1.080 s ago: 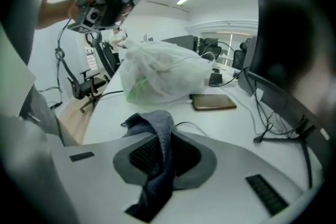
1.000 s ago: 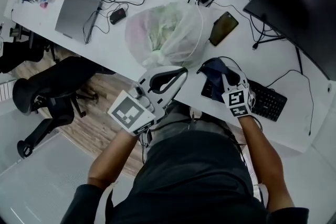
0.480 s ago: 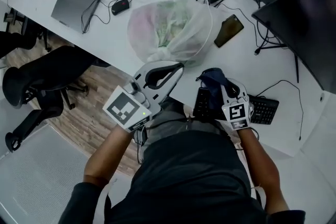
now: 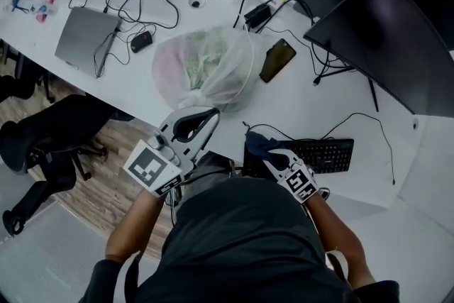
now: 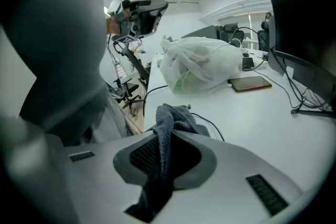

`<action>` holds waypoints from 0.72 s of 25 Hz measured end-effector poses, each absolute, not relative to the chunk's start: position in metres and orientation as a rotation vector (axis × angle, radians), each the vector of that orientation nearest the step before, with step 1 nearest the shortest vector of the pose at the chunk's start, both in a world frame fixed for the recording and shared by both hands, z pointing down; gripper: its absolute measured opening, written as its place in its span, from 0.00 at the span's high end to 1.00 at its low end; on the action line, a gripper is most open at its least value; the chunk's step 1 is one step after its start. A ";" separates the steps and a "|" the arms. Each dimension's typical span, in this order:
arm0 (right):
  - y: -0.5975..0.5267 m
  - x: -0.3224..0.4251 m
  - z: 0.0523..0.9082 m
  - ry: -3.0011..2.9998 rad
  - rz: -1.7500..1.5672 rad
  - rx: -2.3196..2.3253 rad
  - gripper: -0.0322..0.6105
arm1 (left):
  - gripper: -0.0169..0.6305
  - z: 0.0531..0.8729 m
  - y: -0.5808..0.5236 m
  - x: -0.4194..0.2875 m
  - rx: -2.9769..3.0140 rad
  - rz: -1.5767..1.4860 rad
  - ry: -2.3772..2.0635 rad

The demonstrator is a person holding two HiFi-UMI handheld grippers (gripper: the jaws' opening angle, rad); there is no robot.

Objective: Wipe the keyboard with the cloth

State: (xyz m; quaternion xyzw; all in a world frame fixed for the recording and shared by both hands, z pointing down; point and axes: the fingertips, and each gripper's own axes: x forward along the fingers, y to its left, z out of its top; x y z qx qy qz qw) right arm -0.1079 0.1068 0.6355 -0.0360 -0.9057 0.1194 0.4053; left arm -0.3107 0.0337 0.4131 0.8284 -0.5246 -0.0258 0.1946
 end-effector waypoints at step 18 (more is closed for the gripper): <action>0.025 -0.006 0.623 -2.220 0.669 0.598 0.88 | 0.97 0.384 0.005 -0.291 2.531 -0.035 -1.225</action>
